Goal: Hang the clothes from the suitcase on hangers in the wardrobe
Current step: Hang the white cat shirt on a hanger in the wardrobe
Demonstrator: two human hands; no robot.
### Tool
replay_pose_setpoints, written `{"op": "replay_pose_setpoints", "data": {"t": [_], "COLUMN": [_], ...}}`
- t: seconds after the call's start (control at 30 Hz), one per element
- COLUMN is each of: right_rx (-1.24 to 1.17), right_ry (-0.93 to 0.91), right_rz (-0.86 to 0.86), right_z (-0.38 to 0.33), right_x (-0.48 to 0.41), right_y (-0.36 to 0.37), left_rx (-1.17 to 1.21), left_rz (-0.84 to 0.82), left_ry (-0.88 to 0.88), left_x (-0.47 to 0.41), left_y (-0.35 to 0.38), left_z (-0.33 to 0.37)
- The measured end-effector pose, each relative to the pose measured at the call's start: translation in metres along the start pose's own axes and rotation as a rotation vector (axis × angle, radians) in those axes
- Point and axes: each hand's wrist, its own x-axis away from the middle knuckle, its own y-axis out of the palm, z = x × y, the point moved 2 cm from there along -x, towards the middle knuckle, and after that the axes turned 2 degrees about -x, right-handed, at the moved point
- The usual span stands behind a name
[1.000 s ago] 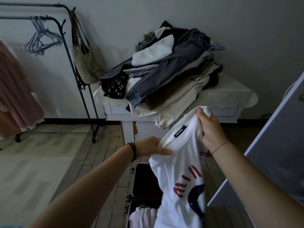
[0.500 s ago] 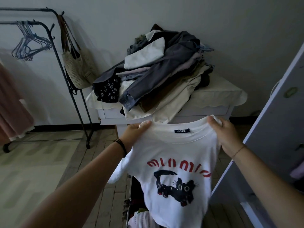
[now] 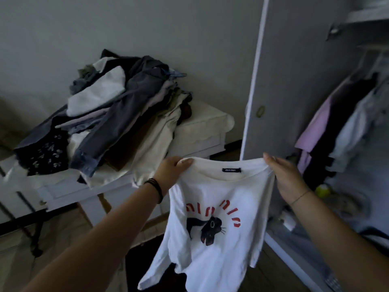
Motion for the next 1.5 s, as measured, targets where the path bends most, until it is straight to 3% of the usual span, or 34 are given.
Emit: {"op": "replay_pose_setpoints", "data": {"t": [0.17,0.37,0.63,0.8,0.93,1.1,1.23,1.33,1.5], "right_rx": [-0.117,-0.095,0.043,0.133,0.194,0.654,0.827,0.919,1.078], "right_ry": [-0.019,-0.079,-0.080,-0.058,-0.129,-0.252,-0.404,-0.358,-0.197], "right_rz": [0.196,0.297,0.470,0.646,0.685,0.647,0.830,0.939,0.932], "right_z": [-0.020,-0.048,-0.059,-0.073,-0.090,-0.137,-0.190,-0.208,-0.202], "right_x": [-0.032,-0.072,-0.122,-0.145,-0.167,-0.198,-0.239,-0.271,-0.309], "right_y": [-0.088,-0.185,-0.324,-0.401,-0.440,-0.460,-0.492,-0.519,-0.543], "left_rx": [0.027,0.559,0.984,0.914,0.872,0.777,0.734,0.736,0.720], "left_rz": [-0.068,-0.178,-0.451,-0.722,-0.902,-0.982,-1.059,-1.134,-1.158], "left_ry": [0.022,-0.204,-0.298,-0.285,-0.229,-0.136,-0.073,-0.058,-0.081], "left_x": [-0.044,-0.096,-0.152,-0.181,-0.204,-0.233,-0.258,-0.275,-0.296], "left_y": [0.092,0.213,0.362,0.438,0.485,0.532,0.565,0.588,0.614], "left_z": [0.042,0.097,0.181,0.234,0.278,0.337,0.374,0.394,0.410]}}
